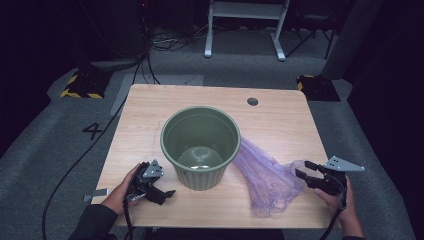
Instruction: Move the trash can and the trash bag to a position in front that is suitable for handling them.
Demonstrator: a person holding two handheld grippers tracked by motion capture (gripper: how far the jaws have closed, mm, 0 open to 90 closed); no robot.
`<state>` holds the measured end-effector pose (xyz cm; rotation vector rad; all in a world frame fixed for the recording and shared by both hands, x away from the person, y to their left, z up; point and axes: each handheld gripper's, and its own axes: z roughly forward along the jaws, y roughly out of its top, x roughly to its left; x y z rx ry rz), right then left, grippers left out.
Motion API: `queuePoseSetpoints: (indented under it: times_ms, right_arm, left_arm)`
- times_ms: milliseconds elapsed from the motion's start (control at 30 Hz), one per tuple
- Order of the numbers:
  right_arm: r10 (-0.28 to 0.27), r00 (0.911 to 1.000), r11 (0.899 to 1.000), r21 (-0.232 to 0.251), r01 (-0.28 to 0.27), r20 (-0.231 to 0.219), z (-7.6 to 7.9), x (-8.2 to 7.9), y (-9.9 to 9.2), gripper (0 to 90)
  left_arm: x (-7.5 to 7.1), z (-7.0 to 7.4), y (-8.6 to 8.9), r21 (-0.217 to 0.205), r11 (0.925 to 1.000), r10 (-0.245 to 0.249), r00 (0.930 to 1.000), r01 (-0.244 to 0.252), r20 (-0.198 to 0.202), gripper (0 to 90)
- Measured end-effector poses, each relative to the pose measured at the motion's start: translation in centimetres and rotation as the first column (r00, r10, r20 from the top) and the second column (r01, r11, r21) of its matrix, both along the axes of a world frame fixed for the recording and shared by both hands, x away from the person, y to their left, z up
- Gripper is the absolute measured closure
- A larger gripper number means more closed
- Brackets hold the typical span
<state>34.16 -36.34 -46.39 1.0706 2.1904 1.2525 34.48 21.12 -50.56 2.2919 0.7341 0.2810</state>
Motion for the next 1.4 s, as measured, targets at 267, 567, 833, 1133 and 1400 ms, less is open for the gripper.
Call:
queuePoseSetpoints:
  times_ms: [267,567,833,1133,1400]
  right_arm:
    - [0.083,0.9956,0.996,-0.027,-0.084,-0.044,-0.5,-1.9,2.0,33.4]
    - [0.099,0.9900,0.992,-0.073,-0.106,-0.101,-2.8,-1.2,3.7,46.9]
    - [0.092,0.9898,0.988,-0.116,-0.105,-0.108,-3.7,-0.6,3.9,68.0]
    - [0.002,0.9956,0.990,-0.138,-0.014,-0.093,-3.6,1.1,2.4,63.4]
    - [-0.160,0.9870,0.982,-0.096,0.160,0.011,-2.0,2.5,0.1,51.7]
  left_arm:
    - [-0.1,0.0,0.0,0.002,1.0000,0.009,0.9999,-0.009,0.005,0.2]
    - [0.0,0.0,0.0,0.003,1.0000,-0.003,1.0000,0.002,0.002,0.2]
    - [0.1,0.0,0.0,0.003,1.0000,-0.001,1.0000,0.001,0.002,0.0]
    - [0.3,0.0,0.2,-0.003,1.0000,-0.006,1.0000,0.006,0.000,0.0]
    - [0.2,0.0,0.2,-0.003,1.0000,-0.004,1.0000,0.004,0.000,0.0]
